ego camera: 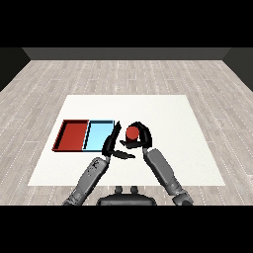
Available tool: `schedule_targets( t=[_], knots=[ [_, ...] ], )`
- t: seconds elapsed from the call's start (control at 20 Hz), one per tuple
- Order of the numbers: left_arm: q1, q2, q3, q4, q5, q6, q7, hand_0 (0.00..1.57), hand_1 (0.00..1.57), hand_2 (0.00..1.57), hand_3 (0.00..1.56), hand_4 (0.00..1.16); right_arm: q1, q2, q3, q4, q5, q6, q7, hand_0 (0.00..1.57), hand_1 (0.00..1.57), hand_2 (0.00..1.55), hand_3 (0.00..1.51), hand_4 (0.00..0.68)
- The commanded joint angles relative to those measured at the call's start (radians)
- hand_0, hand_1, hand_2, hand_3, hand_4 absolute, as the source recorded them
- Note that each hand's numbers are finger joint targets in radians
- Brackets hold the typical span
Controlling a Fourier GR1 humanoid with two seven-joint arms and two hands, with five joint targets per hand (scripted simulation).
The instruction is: Pick the red can and put it in the red box
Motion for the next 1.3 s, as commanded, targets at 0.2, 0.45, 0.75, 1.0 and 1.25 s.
schedule_targets(
  t=[0.2, 0.45, 0.75, 1.0, 1.25],
  knots=[
    [-0.046, 0.000, -0.043, 0.117, 0.036, 0.026, -0.014, 0.00, 0.00, 0.00, 0.00, 0.00, -0.054, 0.000, 0.060, 0.044, -0.064, -0.010, -0.030, 1.43, 1.43, 1.43, 1.40, 0.626],
    [-0.032, 0.031, 0.039, 0.042, 0.007, -0.063, 0.014, 0.00, 0.00, 0.00, 0.00, 0.00, -0.068, 0.000, 0.218, 0.074, -0.100, -0.155, -0.100, 1.45, 1.45, 1.43, 1.39, 0.615],
    [-0.188, 0.000, -0.085, 0.203, 0.044, 0.089, 0.014, 0.00, 0.00, 0.00, 0.00, 0.00, -0.034, 0.000, 0.242, -0.083, -0.078, -0.168, 0.017, 1.44, 1.44, 1.43, 1.38, 0.595],
    [-0.164, 0.001, -0.110, 0.111, 0.070, 0.128, 0.051, 0.00, 0.00, 0.00, 0.00, 0.00, -0.111, 0.000, 0.233, -0.043, -0.152, -0.194, -0.002, 1.46, 1.46, 1.45, 1.40, 0.543],
    [-0.181, 0.001, -0.152, 0.212, 0.054, 0.248, -0.014, 0.73, 0.73, 0.76, 0.25, 0.69, -0.104, 0.000, 0.237, -0.007, -0.147, -0.161, -0.051, 1.52, 1.52, 1.46, 1.40, 0.516]
  ],
)
